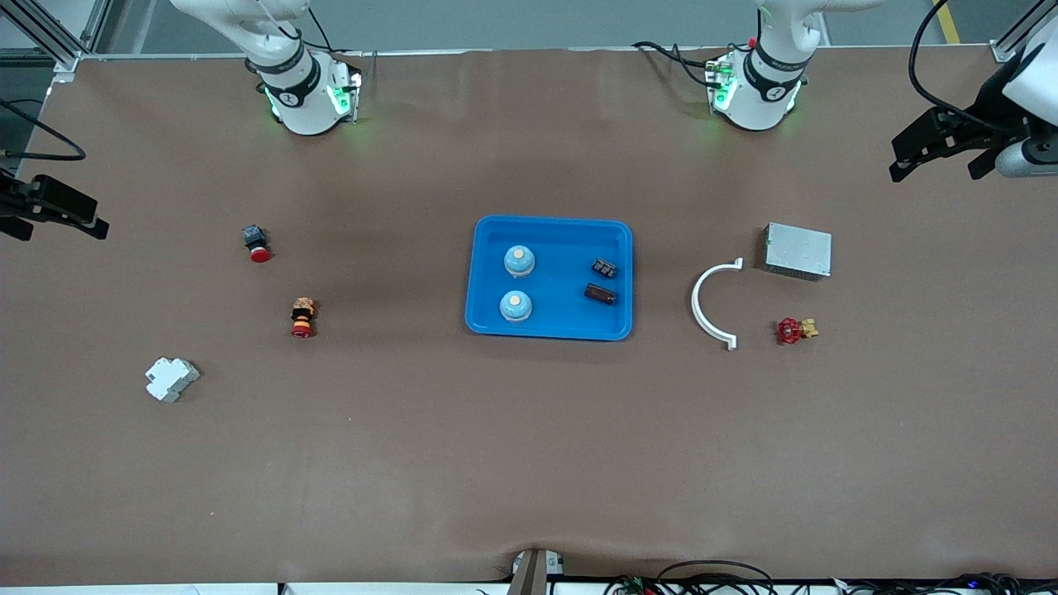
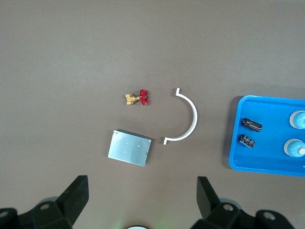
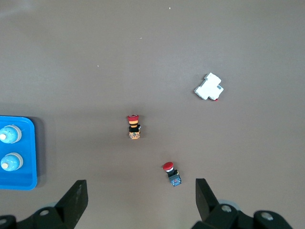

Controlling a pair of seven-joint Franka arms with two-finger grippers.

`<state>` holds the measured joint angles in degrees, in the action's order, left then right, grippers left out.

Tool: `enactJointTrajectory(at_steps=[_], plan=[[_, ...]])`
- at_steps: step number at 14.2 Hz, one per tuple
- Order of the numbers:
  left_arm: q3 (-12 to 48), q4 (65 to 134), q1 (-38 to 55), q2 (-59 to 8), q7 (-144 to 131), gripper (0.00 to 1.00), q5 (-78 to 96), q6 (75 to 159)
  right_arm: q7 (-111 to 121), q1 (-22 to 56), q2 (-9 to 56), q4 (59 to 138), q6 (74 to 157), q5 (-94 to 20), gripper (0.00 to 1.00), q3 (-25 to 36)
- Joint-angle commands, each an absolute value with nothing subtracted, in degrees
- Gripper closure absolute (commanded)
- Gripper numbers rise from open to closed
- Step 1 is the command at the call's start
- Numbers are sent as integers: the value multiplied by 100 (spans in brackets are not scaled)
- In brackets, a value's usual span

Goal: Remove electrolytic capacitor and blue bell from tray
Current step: 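Move both grippers from rest toward the blue tray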

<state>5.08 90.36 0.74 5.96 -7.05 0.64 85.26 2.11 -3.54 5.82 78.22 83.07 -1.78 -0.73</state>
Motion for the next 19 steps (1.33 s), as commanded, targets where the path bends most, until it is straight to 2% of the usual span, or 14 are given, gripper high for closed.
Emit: enactJointTrajectory(at_steps=[1,6,9,12,14,17,19], plan=[[527,9026,35,615,-633,0,97,8534,149,-422,492,7866,8262,-202,0,-105],[527,9026,26,484,-633,0,79,8543,132,-431,492,7875,8297,-185,0,-97],[536,9088,70,167,-702,0,88,8534,97,-431,352,7936,8297,-211,0,-97],[658,9201,123,-87,-975,0,97,8639,-637,-536,124,8724,8454,-685,0,-114],[790,9499,114,-97,-1246,0,97,8955,-992,-405,-235,9488,8927,-712,0,-167],[1028,10088,97,-88,-1589,0,97,9517,-1824,147,-790,10781,9806,-712,0,-176],[1229,10501,97,-88,-1975,0,105,9991,-2833,735,-817,11003,9975,-712,0,-176]])
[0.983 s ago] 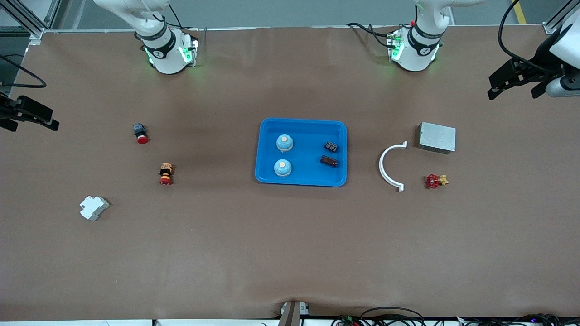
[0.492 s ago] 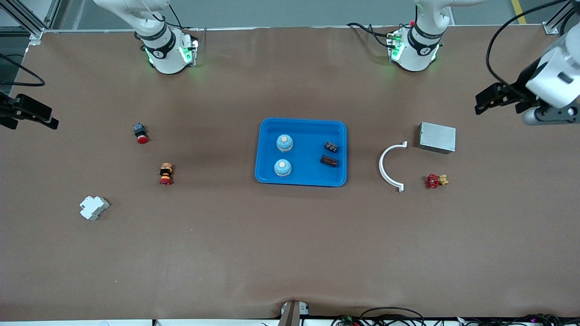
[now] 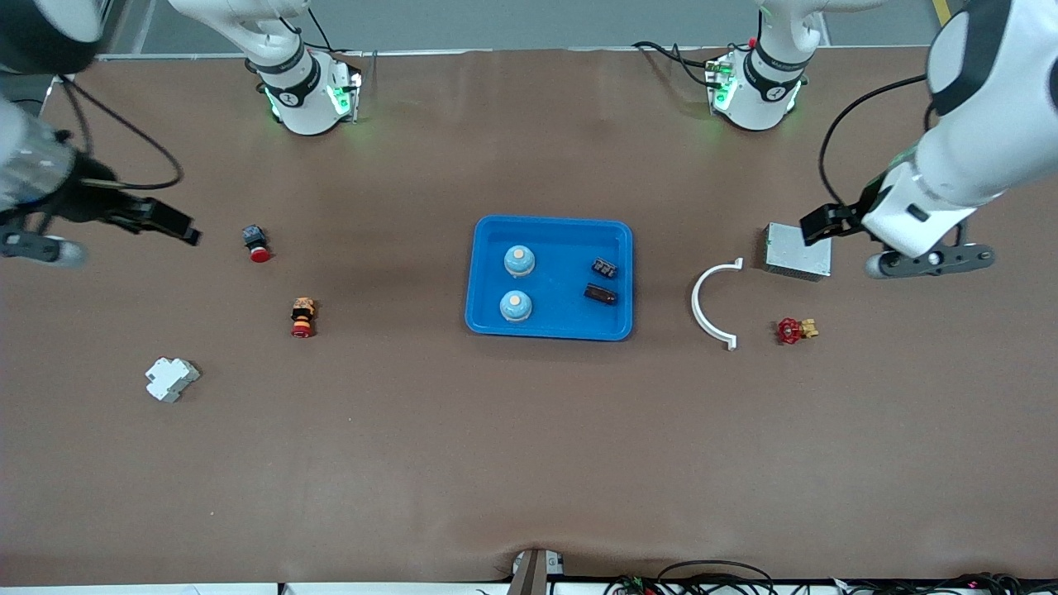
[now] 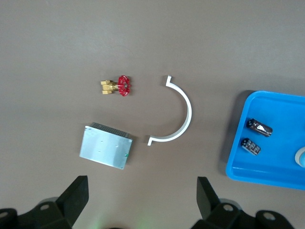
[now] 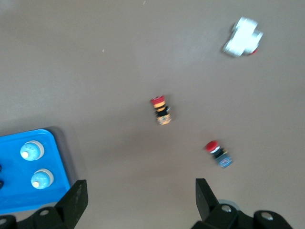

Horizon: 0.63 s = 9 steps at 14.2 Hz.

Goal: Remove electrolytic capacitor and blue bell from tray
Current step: 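Move both grippers from rest toward the blue tray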

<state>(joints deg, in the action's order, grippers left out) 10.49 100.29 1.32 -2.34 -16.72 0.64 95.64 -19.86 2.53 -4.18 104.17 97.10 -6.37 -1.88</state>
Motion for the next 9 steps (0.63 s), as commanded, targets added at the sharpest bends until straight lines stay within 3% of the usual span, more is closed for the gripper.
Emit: enactJointTrajectory(at_steps=[1,8,9], plan=[[1378,10677,105,-97,-2299,0,105,10254,-3335,1060,-817,11082,10045,-695,0,-176],[2180,11136,429,-965,-5244,0,79,11714,-5964,2714,-747,11944,11442,-694,0,-176],[2180,11136,570,-1106,-5473,20,44,11768,-6333,2986,-617,11953,11591,-694,0,-176]])
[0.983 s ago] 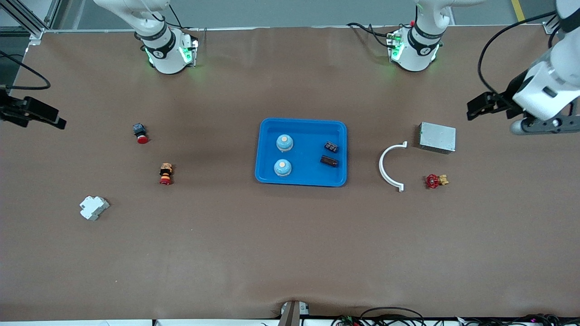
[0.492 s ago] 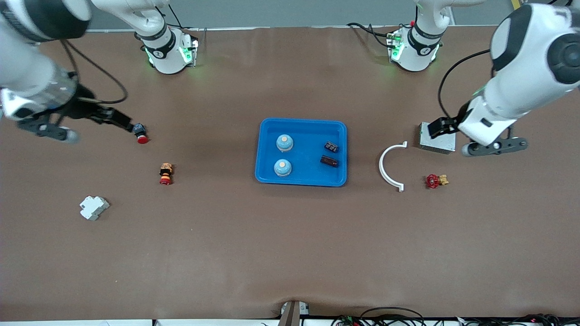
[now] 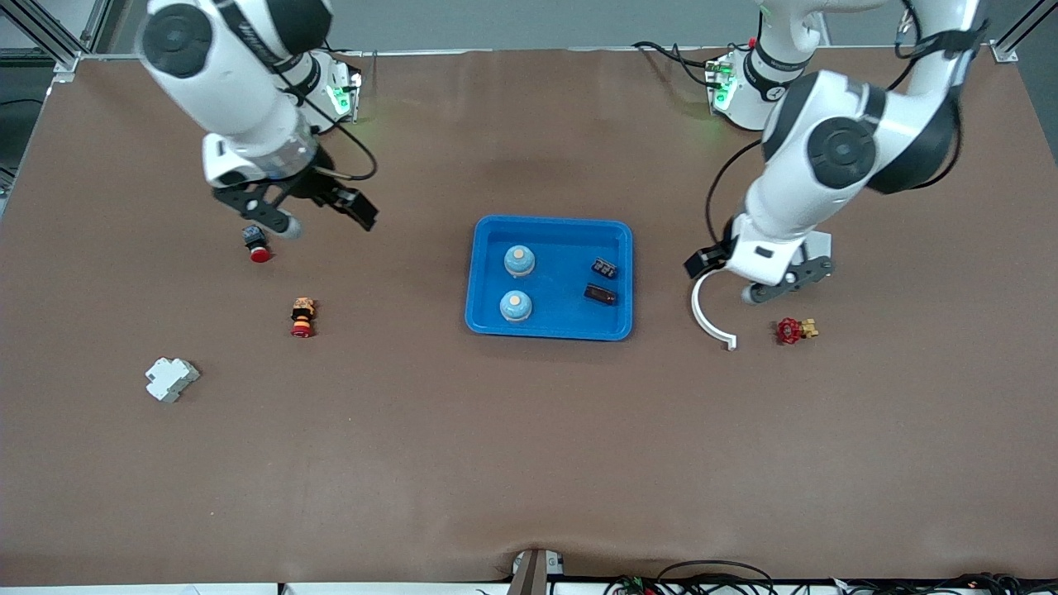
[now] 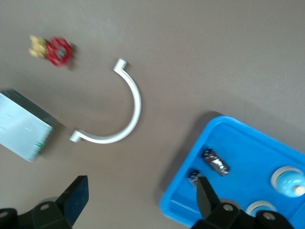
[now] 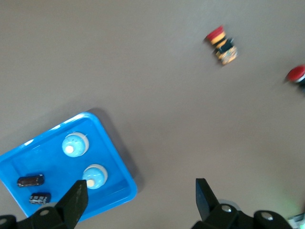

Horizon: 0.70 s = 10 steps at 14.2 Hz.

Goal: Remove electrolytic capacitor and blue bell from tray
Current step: 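Move both grippers from rest toward the blue tray, then grasp a black capacitor with the left gripper while the right gripper reaches a bell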

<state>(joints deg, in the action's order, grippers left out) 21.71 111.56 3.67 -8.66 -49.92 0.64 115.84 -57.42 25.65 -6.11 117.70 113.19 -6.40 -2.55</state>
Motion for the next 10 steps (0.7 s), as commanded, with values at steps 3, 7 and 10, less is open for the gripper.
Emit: enactJointTrajectory(at_steps=[3,7,10], plan=[[2180,11206,904,-1353,-6176,27,-70,12031,-7152,3636,-99,11936,12223,-703,0,-176],[2180,11241,1309,-1844,-7205,24,-474,12453,-7725,4121,833,11603,12595,-703,0,-176],[2180,11337,1519,-2170,-7557,25,-510,12533,-8251,4368,1334,11313,12770,-624,0,-167]])
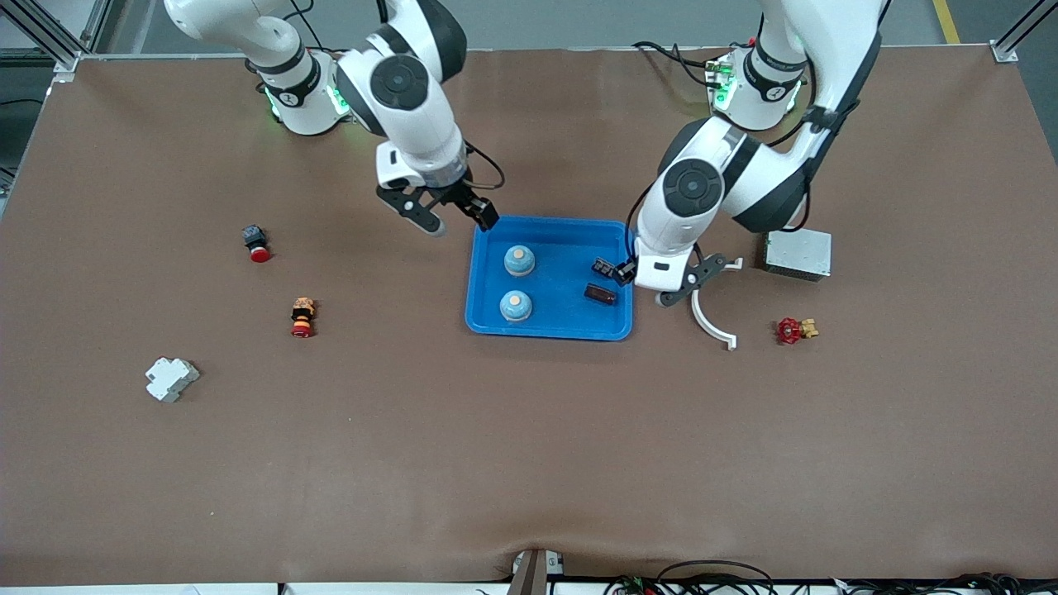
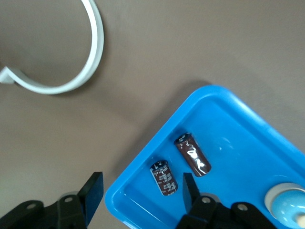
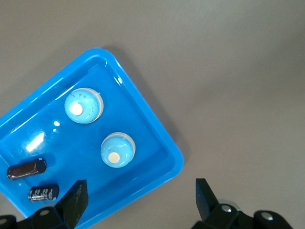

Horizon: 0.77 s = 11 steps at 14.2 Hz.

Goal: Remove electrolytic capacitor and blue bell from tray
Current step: 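Grasp a black capacitor with the left gripper while the right gripper reaches a bell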

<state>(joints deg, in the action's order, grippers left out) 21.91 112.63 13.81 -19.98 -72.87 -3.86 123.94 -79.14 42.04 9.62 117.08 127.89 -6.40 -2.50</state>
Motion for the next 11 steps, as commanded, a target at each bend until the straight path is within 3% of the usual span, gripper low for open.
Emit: enactJointTrajectory(at_steps=[1,5,10,11], plan=[[2171,11442,1634,-2232,-7733,25,-527,12716,-8383,4438,1475,11216,12805,-598,0,-150],[2180,11803,1818,-2521,-8471,28,-615,13674,-8963,4579,1968,11127,13262,-300,0,-158],[2162,11804,1907,-2812,-8982,37,-791,13930,-9500,4781,2530,11039,13622,-142,0,-149],[2162,11804,1916,-2856,-9009,49,-843,13939,-9640,4790,2653,10978,13701,-80,0,-149]])
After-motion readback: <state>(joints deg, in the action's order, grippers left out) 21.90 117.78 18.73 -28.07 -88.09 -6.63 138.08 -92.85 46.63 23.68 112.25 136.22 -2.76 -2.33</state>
